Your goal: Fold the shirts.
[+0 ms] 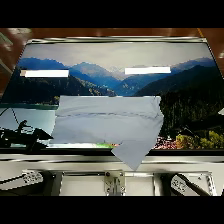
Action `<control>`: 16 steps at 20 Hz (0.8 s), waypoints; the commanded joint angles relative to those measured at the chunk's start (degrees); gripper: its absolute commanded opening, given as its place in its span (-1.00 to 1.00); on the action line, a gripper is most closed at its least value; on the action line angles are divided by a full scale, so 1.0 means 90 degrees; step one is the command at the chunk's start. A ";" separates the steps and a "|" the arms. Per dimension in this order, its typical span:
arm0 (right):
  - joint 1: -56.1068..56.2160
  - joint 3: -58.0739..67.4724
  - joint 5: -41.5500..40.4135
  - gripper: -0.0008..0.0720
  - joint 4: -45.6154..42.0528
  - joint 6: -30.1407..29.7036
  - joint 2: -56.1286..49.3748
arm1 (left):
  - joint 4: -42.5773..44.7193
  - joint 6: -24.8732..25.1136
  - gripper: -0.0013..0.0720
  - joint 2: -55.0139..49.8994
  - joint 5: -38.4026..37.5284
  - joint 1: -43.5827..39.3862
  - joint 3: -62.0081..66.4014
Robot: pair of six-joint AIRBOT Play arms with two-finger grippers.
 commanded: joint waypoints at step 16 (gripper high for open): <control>-0.0010 -0.1251 0.0461 0.50 0.0923 -0.0335 0.0180 | -0.0903 0.0474 -0.85 -0.0277 -0.0019 -0.0612 -0.0134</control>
